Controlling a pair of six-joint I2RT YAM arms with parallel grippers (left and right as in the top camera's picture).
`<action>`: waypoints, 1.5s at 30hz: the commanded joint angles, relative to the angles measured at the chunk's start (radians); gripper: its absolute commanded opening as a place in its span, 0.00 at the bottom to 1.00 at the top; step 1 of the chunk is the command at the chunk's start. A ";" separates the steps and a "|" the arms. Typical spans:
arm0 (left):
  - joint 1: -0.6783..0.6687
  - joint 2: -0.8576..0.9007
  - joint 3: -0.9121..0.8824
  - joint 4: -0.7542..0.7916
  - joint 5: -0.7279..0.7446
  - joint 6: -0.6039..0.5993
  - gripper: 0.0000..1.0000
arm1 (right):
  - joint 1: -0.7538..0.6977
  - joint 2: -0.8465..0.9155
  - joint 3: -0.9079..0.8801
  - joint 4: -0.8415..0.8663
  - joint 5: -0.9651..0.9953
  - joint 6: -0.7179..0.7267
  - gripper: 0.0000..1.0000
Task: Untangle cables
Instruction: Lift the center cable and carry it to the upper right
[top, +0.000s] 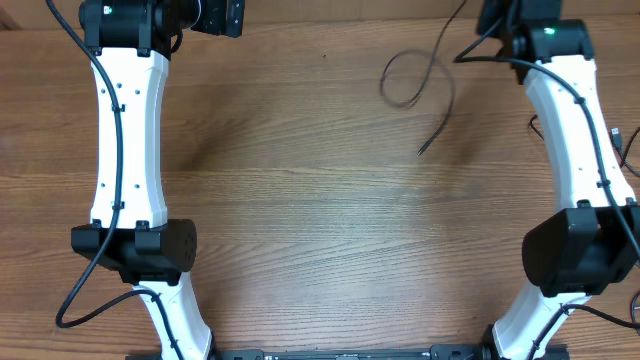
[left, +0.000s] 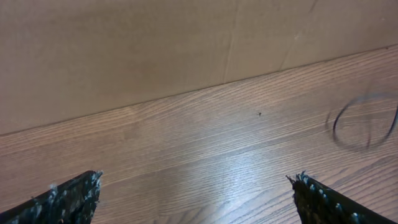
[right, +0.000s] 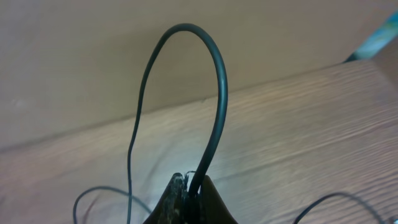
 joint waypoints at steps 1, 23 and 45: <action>-0.001 -0.017 0.016 0.001 0.009 -0.016 1.00 | -0.054 -0.014 0.037 0.037 0.026 -0.008 0.04; -0.060 -0.017 0.016 0.008 0.027 -0.115 1.00 | -0.182 0.286 0.037 0.140 -0.036 -0.005 0.04; -0.097 -0.017 0.016 0.013 0.027 -0.172 0.99 | -0.386 0.391 0.037 0.246 -0.186 0.050 0.04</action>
